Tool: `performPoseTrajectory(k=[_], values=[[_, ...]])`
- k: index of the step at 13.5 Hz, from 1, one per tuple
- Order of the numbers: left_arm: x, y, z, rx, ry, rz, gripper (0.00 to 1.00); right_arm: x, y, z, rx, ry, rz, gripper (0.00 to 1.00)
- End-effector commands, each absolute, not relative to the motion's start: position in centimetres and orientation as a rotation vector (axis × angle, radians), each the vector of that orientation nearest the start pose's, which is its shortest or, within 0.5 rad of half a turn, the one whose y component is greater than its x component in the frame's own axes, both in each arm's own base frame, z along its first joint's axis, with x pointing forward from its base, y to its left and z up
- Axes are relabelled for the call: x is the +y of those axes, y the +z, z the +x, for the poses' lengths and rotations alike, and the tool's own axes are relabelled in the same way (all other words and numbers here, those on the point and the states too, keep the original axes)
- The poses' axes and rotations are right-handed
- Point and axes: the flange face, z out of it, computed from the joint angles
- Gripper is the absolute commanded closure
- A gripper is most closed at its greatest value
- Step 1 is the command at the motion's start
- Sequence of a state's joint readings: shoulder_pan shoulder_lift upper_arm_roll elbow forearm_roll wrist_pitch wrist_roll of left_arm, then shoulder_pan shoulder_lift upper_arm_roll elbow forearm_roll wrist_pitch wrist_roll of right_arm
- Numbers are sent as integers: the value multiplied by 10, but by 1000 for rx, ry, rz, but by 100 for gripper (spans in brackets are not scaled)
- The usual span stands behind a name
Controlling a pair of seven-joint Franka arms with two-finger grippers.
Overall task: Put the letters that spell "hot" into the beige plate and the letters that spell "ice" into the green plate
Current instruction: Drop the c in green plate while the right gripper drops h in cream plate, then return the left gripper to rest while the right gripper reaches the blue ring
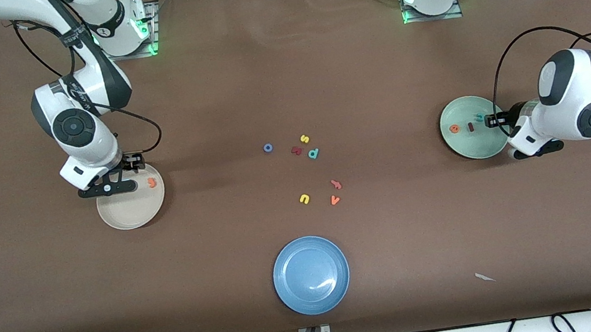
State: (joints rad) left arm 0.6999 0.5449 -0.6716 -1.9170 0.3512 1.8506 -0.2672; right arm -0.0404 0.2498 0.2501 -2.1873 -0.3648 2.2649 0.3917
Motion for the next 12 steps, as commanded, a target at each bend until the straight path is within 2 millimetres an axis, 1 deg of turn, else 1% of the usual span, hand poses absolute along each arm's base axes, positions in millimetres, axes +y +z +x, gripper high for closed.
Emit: performPoseTrajectory(k=[1, 2, 4, 5, 6, 8, 10, 11, 12], values=[[40, 285, 581, -108, 713, -3003, 0, 136, 274, 523, -51, 176, -3263, 17], [35, 312, 591, -106, 721, -2997, 0, 155, 276, 519, -17, 189, -3217, 17], [34, 355, 604, -118, 737, -2976, 0, 194, 282, 513, 61, 173, -3175, 17], [29, 376, 610, -113, 727, -2977, 0, 218, 287, 509, 83, 151, -3169, 17], [24, 400, 615, -111, 705, -2982, 0, 238, 286, 507, 110, 143, -3162, 17], [26, 441, 621, -130, 686, -2984, 0, 278, 291, 504, 165, 120, -3146, 17], [21, 472, 626, -132, 639, -2995, 0, 312, 292, 504, 226, 105, -3123, 16], [24, 482, 627, -142, 635, -2996, 0, 328, 292, 500, 256, 99, -3114, 15], [26, 487, 627, -149, 628, -2999, 0, 341, 292, 499, 266, 80, -3100, 14]])
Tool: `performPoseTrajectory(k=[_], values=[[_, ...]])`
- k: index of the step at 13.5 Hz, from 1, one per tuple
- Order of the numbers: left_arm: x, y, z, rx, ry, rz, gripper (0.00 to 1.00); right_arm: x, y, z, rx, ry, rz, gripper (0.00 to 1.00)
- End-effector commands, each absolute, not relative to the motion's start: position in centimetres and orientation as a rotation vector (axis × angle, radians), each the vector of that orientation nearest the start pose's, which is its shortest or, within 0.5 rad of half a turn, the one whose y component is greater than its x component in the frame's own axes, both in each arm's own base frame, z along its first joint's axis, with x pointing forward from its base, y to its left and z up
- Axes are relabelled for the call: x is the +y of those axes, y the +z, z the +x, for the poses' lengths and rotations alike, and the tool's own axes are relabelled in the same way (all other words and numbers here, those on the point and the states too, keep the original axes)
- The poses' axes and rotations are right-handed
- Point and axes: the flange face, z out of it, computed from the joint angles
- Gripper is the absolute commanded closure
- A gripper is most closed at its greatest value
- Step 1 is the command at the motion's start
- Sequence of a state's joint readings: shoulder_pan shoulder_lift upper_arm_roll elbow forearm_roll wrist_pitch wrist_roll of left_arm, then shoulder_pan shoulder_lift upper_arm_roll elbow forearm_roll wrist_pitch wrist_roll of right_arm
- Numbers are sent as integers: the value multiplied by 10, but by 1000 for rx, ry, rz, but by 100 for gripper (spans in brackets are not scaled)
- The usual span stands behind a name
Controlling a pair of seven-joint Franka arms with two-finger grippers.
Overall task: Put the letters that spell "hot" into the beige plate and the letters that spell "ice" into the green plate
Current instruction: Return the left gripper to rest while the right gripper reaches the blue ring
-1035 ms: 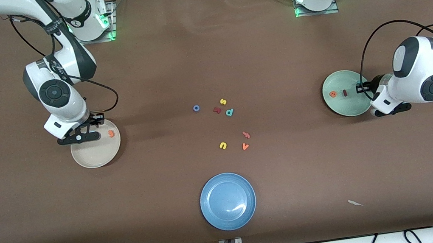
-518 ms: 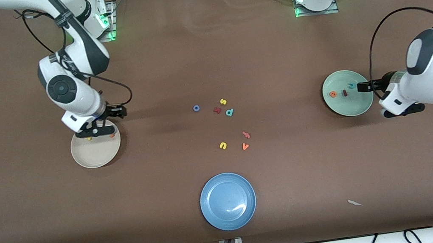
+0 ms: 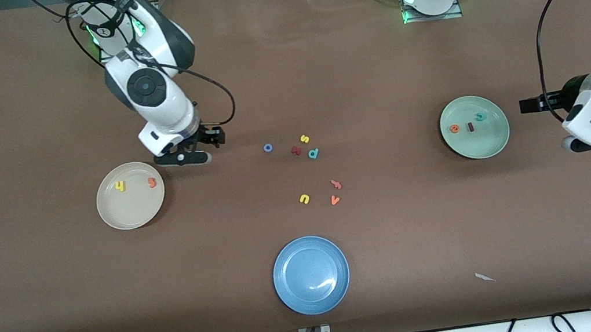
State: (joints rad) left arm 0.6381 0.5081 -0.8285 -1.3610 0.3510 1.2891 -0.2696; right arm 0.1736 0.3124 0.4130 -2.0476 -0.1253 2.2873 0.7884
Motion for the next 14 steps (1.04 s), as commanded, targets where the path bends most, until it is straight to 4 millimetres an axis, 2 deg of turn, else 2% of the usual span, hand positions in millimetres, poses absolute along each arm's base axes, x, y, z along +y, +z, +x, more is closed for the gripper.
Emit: performPoseTrajectory(k=[1, 2, 5, 8, 10, 12, 14], values=[[27, 487, 627, -152, 626, -2994, 0, 349, 292, 499, 281, 69, -3090, 13], [29, 486, 627, -156, 626, -2992, 0, 354, 290, 497, 308, 65, -3085, 0], [31, 486, 627, -161, 627, -2990, 0, 368, 284, 493, 298, 47, -3067, 0], [31, 485, 627, -160, 629, -2990, 0, 372, 275, 493, 300, 44, -3057, 0], [29, 486, 627, -158, 630, -2997, 0, 373, 268, 489, 240, 23, -3093, 0], [28, 486, 627, -153, 631, -3002, 0, 378, 261, 485, 314, 37, -3091, 0], [27, 492, 629, -154, 613, -3008, 0, 388, 252, 478, 315, -7, -3111, 0]])
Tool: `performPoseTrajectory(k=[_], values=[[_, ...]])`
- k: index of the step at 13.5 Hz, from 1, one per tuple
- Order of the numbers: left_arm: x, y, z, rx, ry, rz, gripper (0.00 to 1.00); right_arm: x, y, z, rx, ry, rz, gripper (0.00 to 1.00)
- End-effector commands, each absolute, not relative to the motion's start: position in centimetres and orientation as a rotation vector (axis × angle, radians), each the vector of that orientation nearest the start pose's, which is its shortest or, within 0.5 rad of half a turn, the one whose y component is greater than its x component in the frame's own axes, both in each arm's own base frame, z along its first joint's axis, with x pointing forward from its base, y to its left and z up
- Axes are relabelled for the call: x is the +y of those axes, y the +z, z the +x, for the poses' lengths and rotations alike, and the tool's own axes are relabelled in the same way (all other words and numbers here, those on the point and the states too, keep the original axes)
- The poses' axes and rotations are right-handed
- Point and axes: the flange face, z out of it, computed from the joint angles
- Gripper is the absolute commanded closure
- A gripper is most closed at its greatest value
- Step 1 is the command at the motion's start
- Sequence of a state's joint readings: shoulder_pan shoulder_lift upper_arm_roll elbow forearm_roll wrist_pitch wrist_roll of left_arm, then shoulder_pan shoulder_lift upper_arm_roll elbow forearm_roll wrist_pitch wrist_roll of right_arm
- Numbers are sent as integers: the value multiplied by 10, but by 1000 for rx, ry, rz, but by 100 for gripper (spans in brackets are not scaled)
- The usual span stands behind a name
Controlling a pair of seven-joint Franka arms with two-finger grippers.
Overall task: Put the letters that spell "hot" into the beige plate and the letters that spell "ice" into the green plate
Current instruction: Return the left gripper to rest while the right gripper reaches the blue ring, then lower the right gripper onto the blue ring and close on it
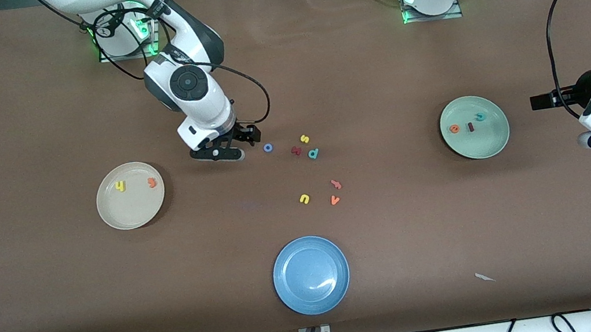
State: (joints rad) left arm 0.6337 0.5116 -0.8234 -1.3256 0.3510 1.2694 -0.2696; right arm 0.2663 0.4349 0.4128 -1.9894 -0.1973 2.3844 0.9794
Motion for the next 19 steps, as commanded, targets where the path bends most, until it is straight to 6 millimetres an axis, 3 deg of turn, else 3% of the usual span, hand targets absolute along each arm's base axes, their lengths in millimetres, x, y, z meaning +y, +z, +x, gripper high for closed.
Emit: performPoseTrajectory(k=[1, 5, 10, 14, 19], values=[[27, 493, 629, -154, 606, -3009, 0, 391, 245, 475, 271, -32, -3139, 0], [14, 498, 641, -121, 561, -3022, 0, 418, 214, 453, 242, -56, -3130, 0], [-11, 489, 653, -8, 571, -2936, 0, 438, 212, 465, 345, -126, -3092, 0], [15, 506, 651, -212, 556, -3077, 2, 454, 193, 455, 348, -102, -3096, 1], [15, 511, 647, -214, 449, -3093, 1, 457, 185, 453, 331, -140, -3112, 6]])
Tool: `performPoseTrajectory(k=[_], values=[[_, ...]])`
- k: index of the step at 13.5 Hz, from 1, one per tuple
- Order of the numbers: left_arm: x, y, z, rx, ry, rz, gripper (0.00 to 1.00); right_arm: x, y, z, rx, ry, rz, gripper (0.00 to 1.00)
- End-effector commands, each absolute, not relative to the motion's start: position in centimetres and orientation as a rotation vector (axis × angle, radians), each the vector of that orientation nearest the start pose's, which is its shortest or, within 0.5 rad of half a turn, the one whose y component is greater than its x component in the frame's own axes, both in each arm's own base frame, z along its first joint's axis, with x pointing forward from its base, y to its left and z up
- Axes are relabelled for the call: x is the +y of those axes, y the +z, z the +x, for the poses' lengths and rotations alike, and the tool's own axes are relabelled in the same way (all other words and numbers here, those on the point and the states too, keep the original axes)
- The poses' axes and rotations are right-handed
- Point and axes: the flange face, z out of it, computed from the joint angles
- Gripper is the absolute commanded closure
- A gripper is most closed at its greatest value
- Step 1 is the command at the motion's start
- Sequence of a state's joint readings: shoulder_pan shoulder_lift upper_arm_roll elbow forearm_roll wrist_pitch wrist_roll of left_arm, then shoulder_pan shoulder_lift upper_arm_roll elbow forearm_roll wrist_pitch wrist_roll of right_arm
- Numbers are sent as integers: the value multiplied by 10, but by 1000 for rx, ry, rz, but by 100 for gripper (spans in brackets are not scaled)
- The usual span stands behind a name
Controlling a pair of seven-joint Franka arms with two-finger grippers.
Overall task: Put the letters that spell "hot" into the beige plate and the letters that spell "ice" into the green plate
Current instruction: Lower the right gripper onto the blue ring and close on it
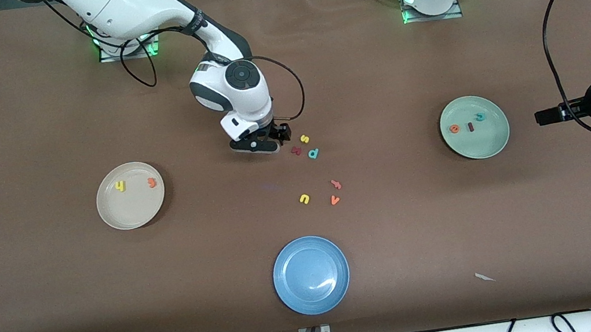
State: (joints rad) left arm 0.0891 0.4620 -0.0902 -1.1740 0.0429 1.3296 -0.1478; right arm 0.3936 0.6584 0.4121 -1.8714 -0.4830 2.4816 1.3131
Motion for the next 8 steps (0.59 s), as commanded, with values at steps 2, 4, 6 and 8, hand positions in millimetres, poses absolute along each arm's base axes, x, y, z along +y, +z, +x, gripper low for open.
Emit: performPoseTrajectory(k=[2, 4, 6, 8], values=[[17, 512, 647, -219, 446, -3091, 1, 456, 181, 453, 332, -131, -3116, 8], [19, 513, 648, -224, 443, -3091, 1, 455, 177, 453, 327, -129, -3122, 12], [18, 512, 648, -221, 446, -3091, 1, 455, 177, 453, 319, -135, -3124, 19], [18, 512, 648, -221, 446, -3091, 1, 455, 176, 452, 319, -133, -3125, 23]])
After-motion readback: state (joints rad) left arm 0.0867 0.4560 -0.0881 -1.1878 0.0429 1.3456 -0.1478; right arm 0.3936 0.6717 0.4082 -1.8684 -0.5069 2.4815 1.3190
